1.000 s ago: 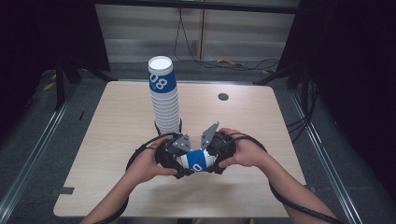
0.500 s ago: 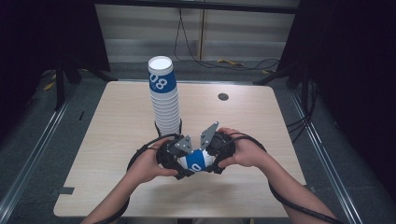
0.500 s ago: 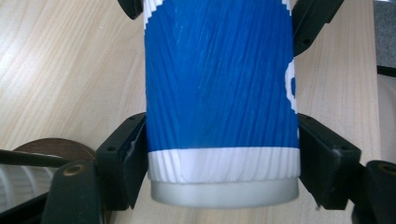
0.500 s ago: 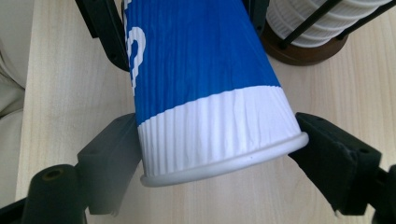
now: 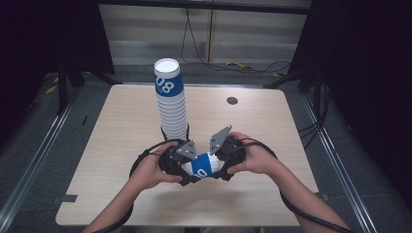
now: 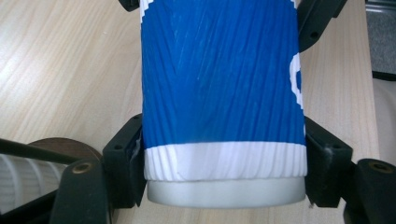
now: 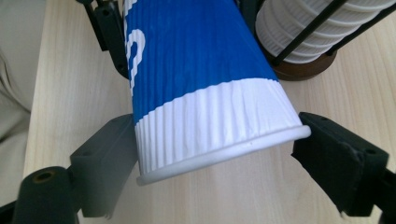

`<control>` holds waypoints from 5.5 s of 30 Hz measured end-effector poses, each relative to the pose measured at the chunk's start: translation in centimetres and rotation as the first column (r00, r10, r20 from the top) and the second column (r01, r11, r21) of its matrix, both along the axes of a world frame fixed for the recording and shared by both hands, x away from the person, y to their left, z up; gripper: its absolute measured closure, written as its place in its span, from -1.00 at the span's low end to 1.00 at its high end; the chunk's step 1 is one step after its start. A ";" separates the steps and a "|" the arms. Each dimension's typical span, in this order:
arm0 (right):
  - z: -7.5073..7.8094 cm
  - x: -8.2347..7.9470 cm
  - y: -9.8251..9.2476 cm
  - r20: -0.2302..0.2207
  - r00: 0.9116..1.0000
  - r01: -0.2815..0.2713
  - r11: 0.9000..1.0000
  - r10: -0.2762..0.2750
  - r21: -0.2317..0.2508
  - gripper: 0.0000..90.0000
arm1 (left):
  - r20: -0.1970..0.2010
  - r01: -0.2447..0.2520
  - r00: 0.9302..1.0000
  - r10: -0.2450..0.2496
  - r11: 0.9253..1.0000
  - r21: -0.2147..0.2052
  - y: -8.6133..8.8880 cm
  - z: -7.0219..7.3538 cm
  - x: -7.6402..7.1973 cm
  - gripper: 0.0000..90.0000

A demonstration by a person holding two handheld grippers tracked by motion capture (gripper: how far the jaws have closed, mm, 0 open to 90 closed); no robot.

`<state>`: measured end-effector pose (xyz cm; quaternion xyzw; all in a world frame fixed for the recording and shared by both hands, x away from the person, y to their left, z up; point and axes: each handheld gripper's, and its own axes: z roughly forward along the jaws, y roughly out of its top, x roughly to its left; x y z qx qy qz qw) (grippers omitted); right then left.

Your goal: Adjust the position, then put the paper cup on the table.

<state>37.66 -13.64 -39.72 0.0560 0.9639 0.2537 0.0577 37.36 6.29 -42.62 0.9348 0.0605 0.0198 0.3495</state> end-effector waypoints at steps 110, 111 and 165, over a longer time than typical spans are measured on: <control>-1.3 0.1 -2.3 0.031 0.998 0.048 0.972 -0.057 0.232 -0.65 | -0.085 -0.056 0.995 0.051 0.996 -0.067 1.7 -1.6 0.5 -0.53; -1.4 0.1 -2.3 0.035 0.998 0.047 0.973 -0.056 0.225 -0.65 | -0.083 -0.058 0.995 0.052 0.996 -0.069 1.7 -1.7 0.5 -0.53; -3.1 -0.3 -2.2 0.033 0.992 0.119 0.985 -0.123 0.122 -0.73 | -0.100 -0.142 0.986 0.134 0.987 -0.078 4.4 -3.6 -0.3 -0.58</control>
